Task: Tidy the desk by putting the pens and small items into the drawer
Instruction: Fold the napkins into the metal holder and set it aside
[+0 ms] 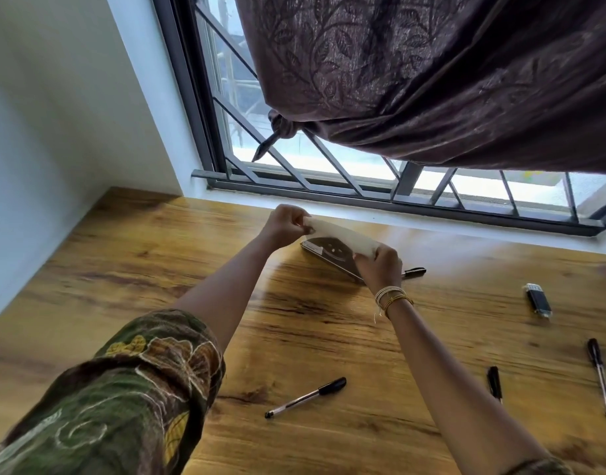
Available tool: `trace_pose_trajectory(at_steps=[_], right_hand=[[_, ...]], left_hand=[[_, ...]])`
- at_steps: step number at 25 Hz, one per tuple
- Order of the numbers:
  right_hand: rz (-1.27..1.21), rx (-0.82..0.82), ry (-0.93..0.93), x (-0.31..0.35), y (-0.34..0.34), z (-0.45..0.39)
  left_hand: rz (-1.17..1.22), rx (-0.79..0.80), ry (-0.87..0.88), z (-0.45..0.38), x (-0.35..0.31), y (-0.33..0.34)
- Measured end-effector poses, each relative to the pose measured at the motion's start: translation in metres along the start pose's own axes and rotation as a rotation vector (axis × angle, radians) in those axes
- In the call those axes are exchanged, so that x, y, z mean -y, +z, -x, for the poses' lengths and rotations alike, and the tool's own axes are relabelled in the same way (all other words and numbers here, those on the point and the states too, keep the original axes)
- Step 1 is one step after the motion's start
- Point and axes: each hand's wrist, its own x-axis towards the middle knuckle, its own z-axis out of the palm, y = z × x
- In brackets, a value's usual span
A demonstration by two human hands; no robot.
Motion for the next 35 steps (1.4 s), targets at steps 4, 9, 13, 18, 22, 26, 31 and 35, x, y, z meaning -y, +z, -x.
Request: trace_pose_trajectory(at_steps=[4, 9, 13, 18, 22, 26, 31, 35], right_hand=[[0.07, -0.012, -0.034, -0.002, 0.003, 0.002], [0.061, -0.034, 0.011, -0.008, 0.002, 0.005], [0.038, -0.081, 0.003, -0.008, 0.001, 0.004], [0.04, -0.062, -0.01, -0.014, 0.003, 0.004], [0.094, 0.07, -0.066, -0.021, 0.006, 0.001], [0.118, 0.127, -0.078, -0.029, 0.01, -0.005], [0.106, 0.11, -0.134, -0.033, 0.01, -0.008], [0.071, 0.118, -0.179, -0.032, 0.007, -0.003]], left_hand=[[-0.102, -0.052, 0.042, -0.003, 0.003, 0.006], [-0.186, -0.02, 0.091, -0.005, 0.012, 0.008], [-0.155, -0.014, 0.061, -0.004, 0.015, 0.009], [-0.067, 0.095, -0.015, -0.004, 0.013, 0.009], [-0.085, 0.312, -0.154, -0.008, 0.015, 0.012], [-0.158, 0.209, -0.149, -0.009, 0.019, 0.017], [-0.139, 0.182, -0.128, -0.005, 0.023, 0.013], [-0.116, 0.173, -0.087, 0.011, 0.022, 0.005]])
